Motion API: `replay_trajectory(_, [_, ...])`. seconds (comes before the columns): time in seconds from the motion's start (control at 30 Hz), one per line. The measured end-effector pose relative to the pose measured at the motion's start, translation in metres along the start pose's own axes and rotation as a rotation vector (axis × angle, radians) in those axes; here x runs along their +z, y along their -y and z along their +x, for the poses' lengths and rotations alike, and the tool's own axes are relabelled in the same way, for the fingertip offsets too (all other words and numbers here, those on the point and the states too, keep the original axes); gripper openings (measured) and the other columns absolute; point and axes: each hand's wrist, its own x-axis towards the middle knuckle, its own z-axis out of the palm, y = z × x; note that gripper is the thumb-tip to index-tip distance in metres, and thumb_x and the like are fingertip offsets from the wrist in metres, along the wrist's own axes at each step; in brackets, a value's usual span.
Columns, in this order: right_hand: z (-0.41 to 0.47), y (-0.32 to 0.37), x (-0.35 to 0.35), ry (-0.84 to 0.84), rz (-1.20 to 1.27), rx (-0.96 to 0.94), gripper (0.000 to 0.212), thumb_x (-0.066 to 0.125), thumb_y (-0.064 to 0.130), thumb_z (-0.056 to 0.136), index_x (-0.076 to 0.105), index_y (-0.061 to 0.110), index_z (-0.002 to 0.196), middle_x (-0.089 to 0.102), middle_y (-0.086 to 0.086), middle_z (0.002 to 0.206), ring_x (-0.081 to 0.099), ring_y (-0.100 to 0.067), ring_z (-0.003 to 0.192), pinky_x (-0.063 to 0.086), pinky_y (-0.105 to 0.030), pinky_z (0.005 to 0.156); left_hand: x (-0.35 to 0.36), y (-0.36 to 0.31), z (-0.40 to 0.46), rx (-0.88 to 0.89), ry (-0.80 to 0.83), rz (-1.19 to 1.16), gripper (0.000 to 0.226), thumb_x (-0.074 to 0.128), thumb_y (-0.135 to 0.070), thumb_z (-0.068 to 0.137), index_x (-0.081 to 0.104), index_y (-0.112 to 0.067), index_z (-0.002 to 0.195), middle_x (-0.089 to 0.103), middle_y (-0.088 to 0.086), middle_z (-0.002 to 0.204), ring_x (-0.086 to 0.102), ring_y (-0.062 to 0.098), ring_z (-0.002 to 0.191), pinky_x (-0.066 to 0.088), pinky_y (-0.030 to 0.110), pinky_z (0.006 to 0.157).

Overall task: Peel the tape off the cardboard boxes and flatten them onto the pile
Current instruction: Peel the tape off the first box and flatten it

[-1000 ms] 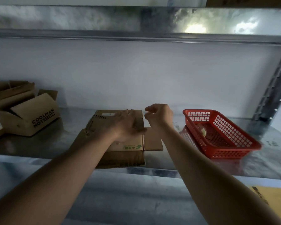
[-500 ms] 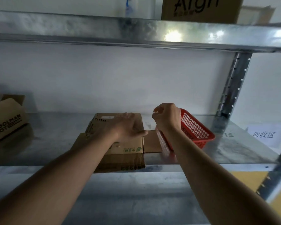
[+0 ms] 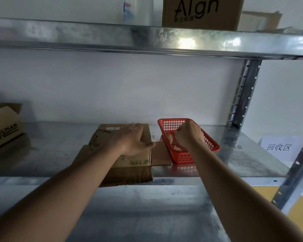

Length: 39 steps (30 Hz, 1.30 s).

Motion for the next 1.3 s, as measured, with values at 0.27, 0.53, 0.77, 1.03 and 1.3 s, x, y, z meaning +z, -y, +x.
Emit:
replay_trajectory(0.27, [-0.006, 0.011, 0.004, -0.136, 0.046, -0.3, 0.02, 0.061, 0.016, 0.098, 0.079, 0.014, 0.09, 0.077, -0.002, 0.088, 0.067, -0.016, 0.069, 0.052, -0.025, 0.056, -0.01, 0.0, -0.005, 0.051, 0.059, -0.12, 0.107, 0.053, -0.095, 0.071, 0.043, -0.027, 0.153, 0.047, 0.0, 0.149, 0.048, 0.024, 0.133, 0.049, 0.049, 0.105])
replay_trajectory(0.53, [-0.005, 0.041, 0.031, 0.256, -0.001, -0.654, 0.024, 0.057, 0.031, 0.104, 0.073, 0.015, 0.112, 0.061, 0.002, 0.107, 0.056, -0.005, 0.08, 0.037, -0.013, 0.058, -0.025, 0.036, -0.023, 0.109, -0.022, -0.029, 0.092, 0.07, -0.089, 0.063, 0.047, -0.042, 0.139, 0.046, -0.009, 0.124, 0.052, 0.015, 0.112, 0.05, 0.038, 0.09])
replay_trajectory(0.77, [-0.001, 0.057, 0.04, 0.253, 0.073, -0.603, 0.026, 0.063, 0.053, 0.095, 0.06, 0.033, 0.112, 0.057, 0.007, 0.113, 0.051, -0.014, 0.104, 0.045, -0.029, 0.079, -0.027, 0.077, -0.038, -0.019, -0.164, 0.175, 0.118, 0.058, -0.105, 0.047, 0.045, -0.027, 0.133, 0.047, -0.003, 0.122, 0.05, 0.018, 0.108, 0.048, 0.04, 0.091])
replay_trajectory(1.03, [-0.005, 0.091, 0.042, 0.387, 0.617, -0.592, 0.021, 0.074, 0.055, 0.089, 0.076, 0.034, 0.088, 0.074, 0.019, 0.101, 0.067, 0.002, 0.098, 0.049, -0.013, 0.075, -0.025, 0.119, -0.048, -0.07, -0.495, -0.041, 0.09, 0.087, -0.074, 0.054, 0.047, -0.022, 0.115, 0.046, 0.0, 0.116, 0.04, 0.022, 0.113, 0.053, 0.044, 0.081])
replay_trajectory(1.3, [0.006, 0.103, 0.068, 0.379, 0.038, -0.369, 0.073, 0.082, 0.052, 0.08, 0.049, 0.041, 0.145, 0.053, -0.004, 0.139, 0.054, -0.03, 0.123, 0.052, -0.05, 0.101, -0.027, 0.158, -0.065, 0.304, -0.528, -0.267, 0.037, 0.078, -0.055, 0.083, 0.055, -0.026, 0.08, 0.057, -0.012, 0.08, 0.059, 0.012, 0.073, 0.052, 0.043, 0.063])
